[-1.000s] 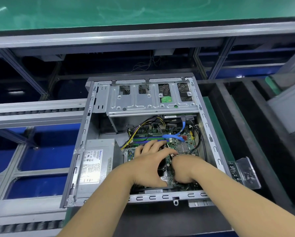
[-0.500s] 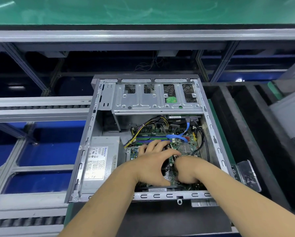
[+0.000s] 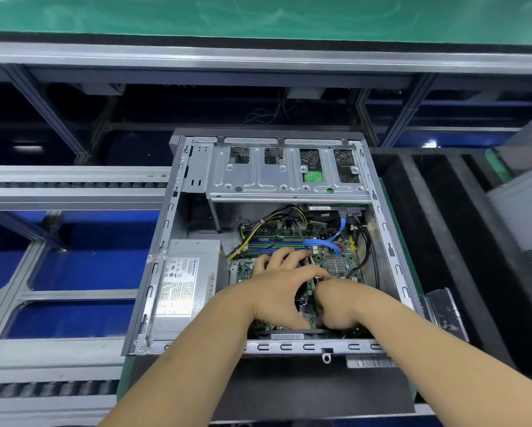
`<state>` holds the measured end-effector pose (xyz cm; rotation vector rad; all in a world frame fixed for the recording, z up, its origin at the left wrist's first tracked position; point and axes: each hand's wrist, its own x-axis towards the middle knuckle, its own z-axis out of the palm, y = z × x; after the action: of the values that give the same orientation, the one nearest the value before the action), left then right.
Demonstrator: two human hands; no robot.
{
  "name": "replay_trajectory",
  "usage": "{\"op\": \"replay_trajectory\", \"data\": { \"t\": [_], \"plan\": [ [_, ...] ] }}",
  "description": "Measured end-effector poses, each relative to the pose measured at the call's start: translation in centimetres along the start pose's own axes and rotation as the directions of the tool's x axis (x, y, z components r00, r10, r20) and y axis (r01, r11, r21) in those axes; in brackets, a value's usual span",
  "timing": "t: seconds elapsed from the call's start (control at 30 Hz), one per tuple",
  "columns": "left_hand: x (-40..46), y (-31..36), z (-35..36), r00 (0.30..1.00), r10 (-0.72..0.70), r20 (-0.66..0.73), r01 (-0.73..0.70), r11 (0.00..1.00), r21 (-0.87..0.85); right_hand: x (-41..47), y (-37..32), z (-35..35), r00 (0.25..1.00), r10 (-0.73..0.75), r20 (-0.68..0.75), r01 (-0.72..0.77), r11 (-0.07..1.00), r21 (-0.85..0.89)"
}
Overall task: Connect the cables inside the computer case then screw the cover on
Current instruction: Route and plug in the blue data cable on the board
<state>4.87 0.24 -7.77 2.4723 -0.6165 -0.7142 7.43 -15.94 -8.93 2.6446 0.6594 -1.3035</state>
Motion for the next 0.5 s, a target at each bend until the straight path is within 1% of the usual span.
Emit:
{"op": "replay_trajectory", "data": {
  "t": [0.17, 0.5],
  "plan": [
    [0.1, 0.03, -0.08, 1.0, 0.006, 0.002, -0.006, 1.0, 0.0, -0.08, 0.0, -0.03, 1.0, -0.006, -0.004, 0.006, 1.0, 0.028],
    [0.22, 0.0, -0.16, 1.0, 0.002, 0.013, -0.002, 1.0, 0.011, -0.45, -0.15, -0.19, 1.0, -0.017, -0.002, 0.017, 1.0, -0.014]
  ]
}}
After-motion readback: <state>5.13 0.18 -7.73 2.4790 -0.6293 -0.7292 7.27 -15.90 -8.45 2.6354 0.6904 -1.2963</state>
